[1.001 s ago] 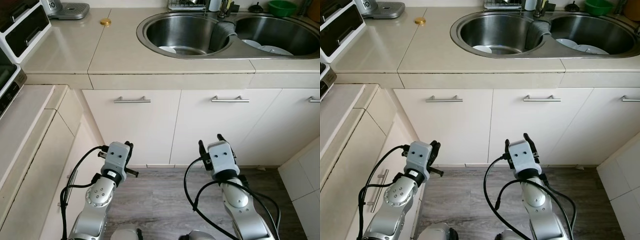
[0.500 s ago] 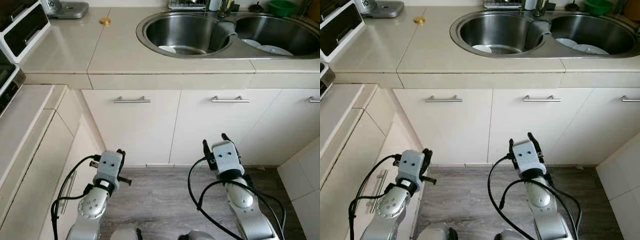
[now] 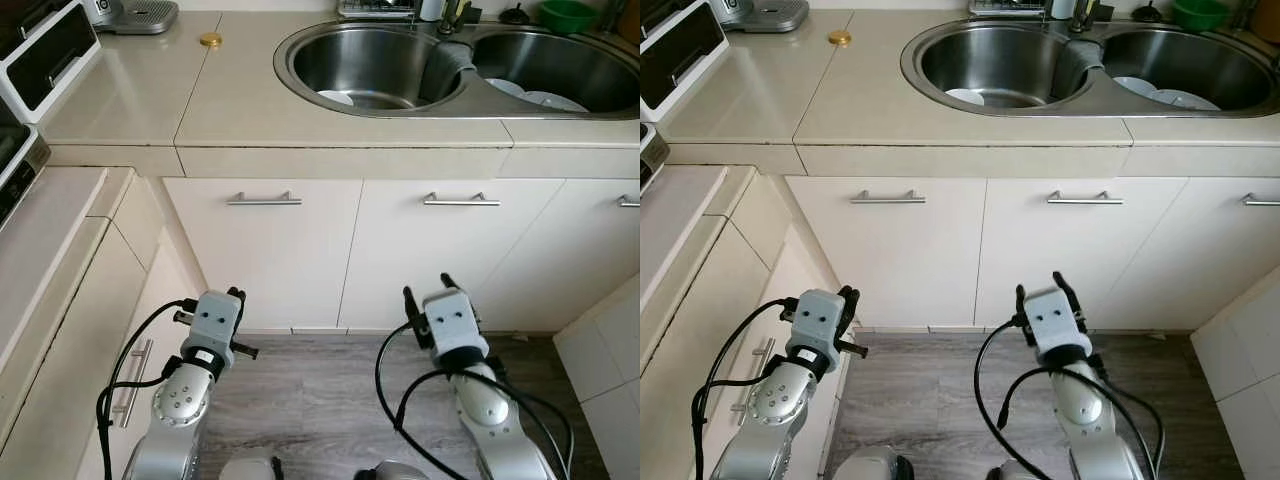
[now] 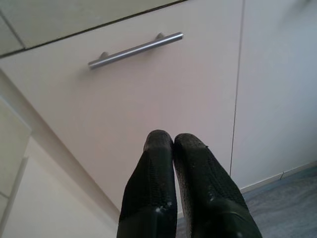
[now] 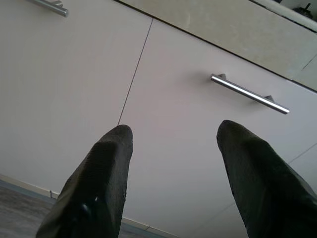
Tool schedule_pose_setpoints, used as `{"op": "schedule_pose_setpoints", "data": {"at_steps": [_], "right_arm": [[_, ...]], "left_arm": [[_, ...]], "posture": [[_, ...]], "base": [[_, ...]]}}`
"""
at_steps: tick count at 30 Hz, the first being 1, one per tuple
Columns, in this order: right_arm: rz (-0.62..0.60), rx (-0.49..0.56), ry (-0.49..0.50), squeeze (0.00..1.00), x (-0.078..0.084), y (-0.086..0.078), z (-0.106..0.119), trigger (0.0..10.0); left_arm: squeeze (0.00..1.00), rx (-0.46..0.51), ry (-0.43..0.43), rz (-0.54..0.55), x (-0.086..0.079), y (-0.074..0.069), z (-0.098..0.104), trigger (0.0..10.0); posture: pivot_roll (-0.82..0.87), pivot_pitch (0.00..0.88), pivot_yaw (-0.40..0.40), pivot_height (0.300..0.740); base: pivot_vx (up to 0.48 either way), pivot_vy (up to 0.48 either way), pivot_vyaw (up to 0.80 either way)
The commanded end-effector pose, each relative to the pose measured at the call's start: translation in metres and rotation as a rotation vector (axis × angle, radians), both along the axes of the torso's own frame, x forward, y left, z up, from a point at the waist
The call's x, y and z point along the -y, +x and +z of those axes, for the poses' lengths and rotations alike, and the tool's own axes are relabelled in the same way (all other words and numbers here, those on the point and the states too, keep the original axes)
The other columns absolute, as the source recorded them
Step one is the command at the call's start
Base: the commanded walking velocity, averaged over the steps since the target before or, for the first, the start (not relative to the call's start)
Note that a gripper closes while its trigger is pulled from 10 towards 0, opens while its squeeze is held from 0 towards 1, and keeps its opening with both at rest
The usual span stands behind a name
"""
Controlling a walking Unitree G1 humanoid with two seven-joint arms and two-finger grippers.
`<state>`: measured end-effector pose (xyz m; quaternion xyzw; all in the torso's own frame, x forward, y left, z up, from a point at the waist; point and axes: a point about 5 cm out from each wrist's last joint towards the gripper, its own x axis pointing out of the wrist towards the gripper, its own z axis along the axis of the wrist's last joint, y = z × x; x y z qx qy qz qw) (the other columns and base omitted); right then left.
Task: Kitchen organization
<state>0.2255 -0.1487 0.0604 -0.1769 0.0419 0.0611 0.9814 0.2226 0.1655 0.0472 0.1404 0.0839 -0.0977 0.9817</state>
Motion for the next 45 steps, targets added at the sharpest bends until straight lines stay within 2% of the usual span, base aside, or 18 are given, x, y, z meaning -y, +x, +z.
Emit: {"op": "schedule_pose_setpoints", "data": {"at_steps": [1, 6, 13, 45], "right_arm": [[0.012, 0.000, -0.010, 0.00, 0.0016, 0.0015, 0.0015, 10.0], [0.018, 0.001, -0.024, 0.00, 0.0045, 0.0051, 0.0018, 10.0], [-0.001, -0.003, -0.014, 0.00, 0.0042, 0.0011, 0.0004, 10.0], [0.016, -0.020, -0.013, 0.00, 0.0039, 0.0019, -0.0029, 10.0]], "left_arm": [[0.00, 0.008, 0.007, 0.012, 0.0017, -0.0014, -0.0004, 10.0], [0.00, 0.010, 0.006, 0.021, 0.0010, 0.0008, 0.0000, 10.0], [0.00, 0.014, 0.008, 0.014, 0.0009, 0.0043, 0.0009, 10.0], [0.00, 0.040, 0.025, 0.020, 0.0052, 0.0027, 0.0030, 10.0]], "posture": [[0.18, 0.000, -0.049, 0.740], [0.18, 0.000, -0.045, 0.740], [0.18, 0.000, -0.038, 0.740], [0.20, 0.000, -0.064, 0.740]], "base": [[0.000, 0.000, 0.00], [0.000, 0.000, 0.00], [0.000, 0.000, 0.00], [0.000, 0.000, 0.00]]}}
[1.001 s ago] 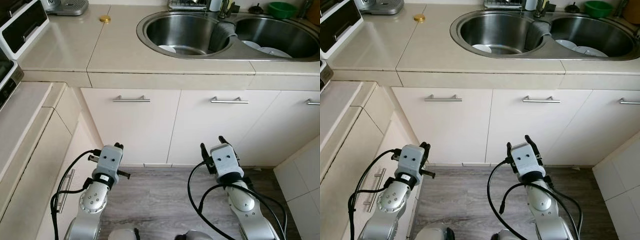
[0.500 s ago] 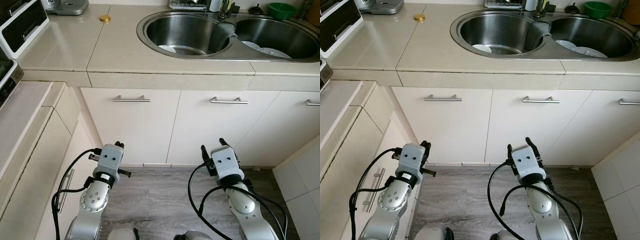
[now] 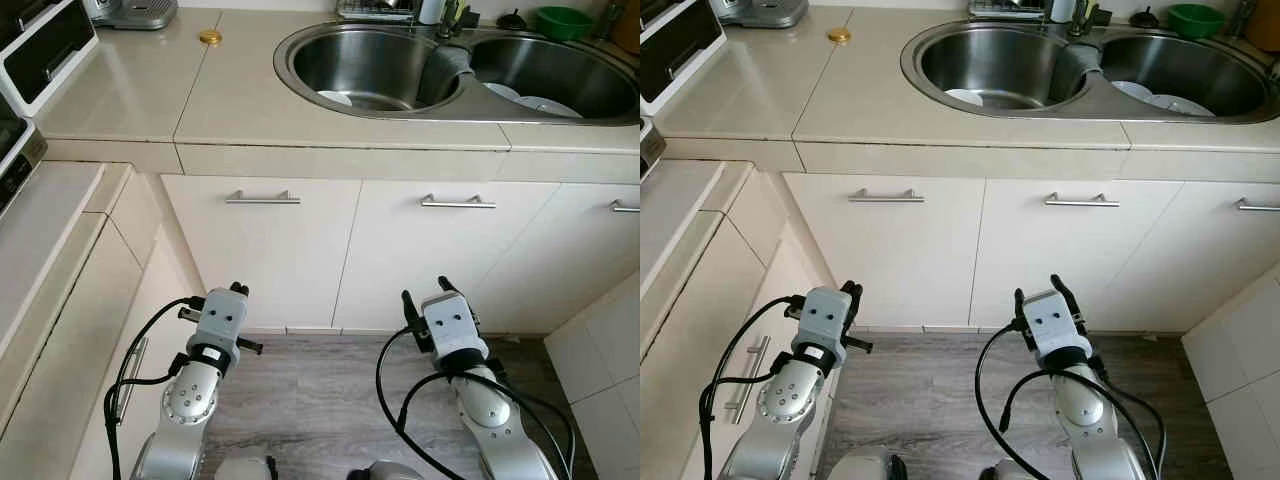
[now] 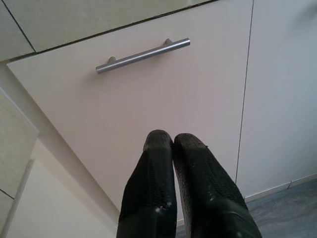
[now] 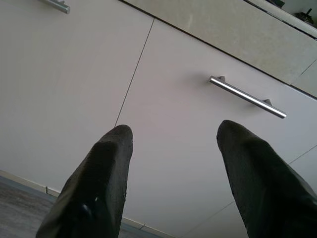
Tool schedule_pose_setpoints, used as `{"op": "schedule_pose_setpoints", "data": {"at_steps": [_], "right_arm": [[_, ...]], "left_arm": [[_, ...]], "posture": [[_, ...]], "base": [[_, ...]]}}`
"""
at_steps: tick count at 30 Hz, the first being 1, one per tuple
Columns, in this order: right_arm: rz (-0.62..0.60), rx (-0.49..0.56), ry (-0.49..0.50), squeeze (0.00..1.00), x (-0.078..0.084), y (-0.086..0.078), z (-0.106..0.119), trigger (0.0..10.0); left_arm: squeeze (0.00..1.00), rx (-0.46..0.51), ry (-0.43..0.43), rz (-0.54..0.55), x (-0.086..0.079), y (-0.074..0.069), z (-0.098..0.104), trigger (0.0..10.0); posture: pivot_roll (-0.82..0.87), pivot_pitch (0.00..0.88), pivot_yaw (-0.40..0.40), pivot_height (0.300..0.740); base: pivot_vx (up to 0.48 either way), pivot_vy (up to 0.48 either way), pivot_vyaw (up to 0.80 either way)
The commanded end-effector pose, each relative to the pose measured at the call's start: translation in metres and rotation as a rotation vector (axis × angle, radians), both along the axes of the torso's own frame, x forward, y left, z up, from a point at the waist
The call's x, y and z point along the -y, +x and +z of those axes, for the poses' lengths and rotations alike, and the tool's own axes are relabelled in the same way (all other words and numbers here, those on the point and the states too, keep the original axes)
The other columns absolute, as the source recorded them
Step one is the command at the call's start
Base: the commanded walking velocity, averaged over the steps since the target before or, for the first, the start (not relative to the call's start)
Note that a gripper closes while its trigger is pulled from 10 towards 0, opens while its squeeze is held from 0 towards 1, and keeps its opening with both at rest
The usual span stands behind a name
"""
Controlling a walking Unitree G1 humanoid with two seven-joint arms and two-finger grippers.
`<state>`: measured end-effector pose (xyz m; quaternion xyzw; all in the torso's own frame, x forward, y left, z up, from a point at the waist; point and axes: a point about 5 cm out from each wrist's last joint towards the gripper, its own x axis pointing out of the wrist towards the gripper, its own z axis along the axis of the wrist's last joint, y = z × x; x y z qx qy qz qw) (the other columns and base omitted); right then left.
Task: Kitchen organization
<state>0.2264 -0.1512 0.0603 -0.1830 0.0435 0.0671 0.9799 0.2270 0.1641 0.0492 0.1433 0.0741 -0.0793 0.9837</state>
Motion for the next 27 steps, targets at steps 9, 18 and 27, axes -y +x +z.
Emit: {"op": "schedule_pose_setpoints", "data": {"at_steps": [9, 18, 27], "right_arm": [[0.003, -0.017, 0.001, 0.00, 0.0012, 0.0006, -0.0031, 10.0], [0.002, -0.021, 0.001, 0.00, 0.0016, -0.0006, -0.0038, 10.0], [0.007, -0.026, -0.003, 0.00, 0.0023, -0.0015, -0.0047, 10.0]], "left_arm": [[0.00, 0.013, 0.020, -0.013, 0.0033, -0.0024, 0.0010, 10.0], [0.00, 0.006, 0.007, -0.012, 0.0031, -0.0035, -0.0002, 10.0], [0.00, 0.007, -0.006, -0.016, 0.0050, -0.0049, -0.0003, 10.0]], "posture": [[0.20, 0.000, -0.064, 0.740], [0.20, 0.000, -0.065, 0.740], [0.21, 0.000, -0.073, 0.740]], "base": [[0.000, 0.000, 0.00], [0.000, 0.000, 0.00], [0.000, 0.000, 0.00]]}}
